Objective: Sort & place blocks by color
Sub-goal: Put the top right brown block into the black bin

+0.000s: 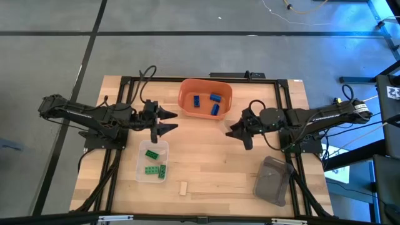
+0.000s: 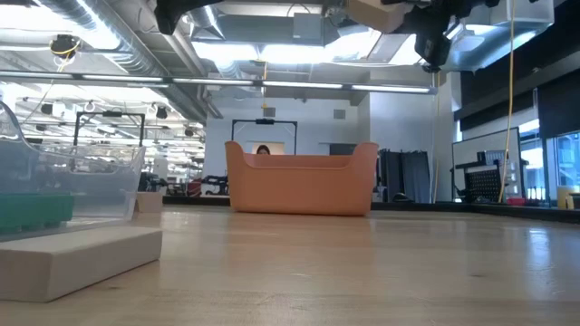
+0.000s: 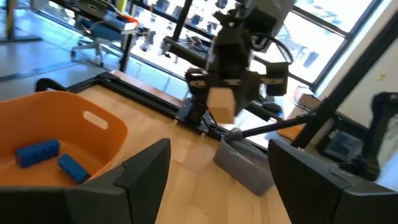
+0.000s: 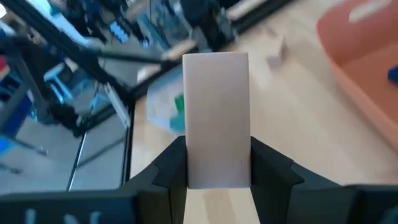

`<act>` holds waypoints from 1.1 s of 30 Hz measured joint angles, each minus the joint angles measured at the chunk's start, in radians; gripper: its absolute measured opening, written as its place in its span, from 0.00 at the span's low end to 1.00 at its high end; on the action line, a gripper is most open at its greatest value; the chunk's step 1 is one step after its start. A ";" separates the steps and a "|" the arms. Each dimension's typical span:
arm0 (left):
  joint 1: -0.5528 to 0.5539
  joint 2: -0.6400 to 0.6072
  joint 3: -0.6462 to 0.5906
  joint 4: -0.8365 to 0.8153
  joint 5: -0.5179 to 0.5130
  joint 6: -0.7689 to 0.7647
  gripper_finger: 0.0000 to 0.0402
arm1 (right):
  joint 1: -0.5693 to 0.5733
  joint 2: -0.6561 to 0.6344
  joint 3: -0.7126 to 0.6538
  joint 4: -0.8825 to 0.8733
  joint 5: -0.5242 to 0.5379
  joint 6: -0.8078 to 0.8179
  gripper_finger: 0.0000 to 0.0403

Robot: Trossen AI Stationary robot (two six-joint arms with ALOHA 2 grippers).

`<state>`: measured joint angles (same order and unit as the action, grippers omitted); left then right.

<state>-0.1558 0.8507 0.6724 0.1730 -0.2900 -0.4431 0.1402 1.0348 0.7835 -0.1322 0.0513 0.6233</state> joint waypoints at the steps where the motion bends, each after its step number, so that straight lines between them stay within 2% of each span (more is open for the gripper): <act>1: 0.000 0.000 0.000 0.000 -0.013 0.000 0.65 | 0.000 0.002 0.021 -0.042 -0.015 0.004 0.32; 6: 0.000 0.000 0.000 0.000 -0.041 -0.002 0.65 | 0.044 0.008 0.176 -0.276 -0.084 0.055 0.32; 10: 0.000 0.000 0.000 -0.001 -0.040 -0.026 0.65 | 0.152 0.009 0.260 -0.463 -0.101 0.162 0.32; 13: 0.000 0.000 0.000 -0.002 -0.039 -0.026 0.65 | 0.258 0.009 0.267 -0.553 -0.084 0.303 0.32; 19: 0.000 0.000 0.000 -0.003 -0.039 -0.020 0.65 | 0.510 0.041 0.173 -0.603 -0.039 0.662 0.32; 24: 0.000 0.000 0.000 -0.003 -0.039 -0.018 0.65 | 0.695 0.094 0.083 -0.600 -0.127 0.961 0.32; 27: 0.001 0.000 0.000 -0.003 -0.038 -0.018 0.65 | 0.777 0.118 0.046 -0.612 -0.141 1.114 0.32; 33: 0.000 0.000 0.000 -0.003 -0.038 -0.018 0.65 | 0.855 0.177 -0.028 -0.672 -0.074 1.399 0.32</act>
<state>-0.1555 0.8509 0.6724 0.1696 -0.3279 -0.4610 0.9950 1.2119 0.7558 -0.8042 -0.0226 2.0222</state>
